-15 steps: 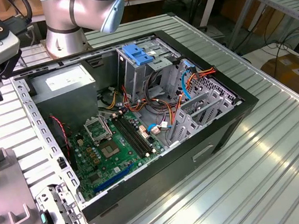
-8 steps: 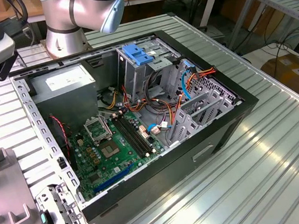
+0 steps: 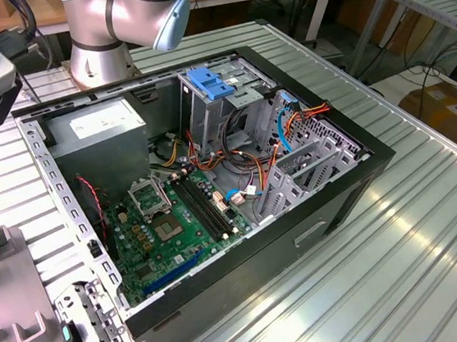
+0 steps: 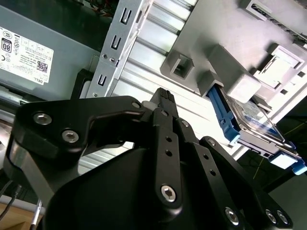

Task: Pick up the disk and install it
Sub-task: 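Reach for the disk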

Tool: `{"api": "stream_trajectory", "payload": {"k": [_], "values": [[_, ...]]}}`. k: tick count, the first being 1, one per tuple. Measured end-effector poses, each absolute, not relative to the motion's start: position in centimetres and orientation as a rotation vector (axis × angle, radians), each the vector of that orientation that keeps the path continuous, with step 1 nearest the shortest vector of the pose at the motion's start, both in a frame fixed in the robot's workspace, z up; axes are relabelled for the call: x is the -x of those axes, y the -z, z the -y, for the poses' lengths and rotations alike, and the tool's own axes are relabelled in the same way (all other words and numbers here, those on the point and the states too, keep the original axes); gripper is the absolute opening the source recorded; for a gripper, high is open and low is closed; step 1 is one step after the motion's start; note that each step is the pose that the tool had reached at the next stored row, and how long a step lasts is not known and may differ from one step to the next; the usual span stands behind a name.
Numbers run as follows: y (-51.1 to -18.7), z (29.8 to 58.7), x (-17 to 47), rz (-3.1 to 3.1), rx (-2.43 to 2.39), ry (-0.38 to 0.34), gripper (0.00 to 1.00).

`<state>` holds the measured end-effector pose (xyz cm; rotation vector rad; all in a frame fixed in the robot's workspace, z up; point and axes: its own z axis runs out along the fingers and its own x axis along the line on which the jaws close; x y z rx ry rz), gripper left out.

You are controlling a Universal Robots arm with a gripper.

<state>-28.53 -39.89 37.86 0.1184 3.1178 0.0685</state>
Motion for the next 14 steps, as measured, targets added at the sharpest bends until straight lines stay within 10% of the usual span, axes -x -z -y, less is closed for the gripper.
{"api": "stream_trajectory", "payload": {"k": [14], "values": [[-37.8,39.9,30.0,-3.118,-0.118,-0.069,0.11]]}}
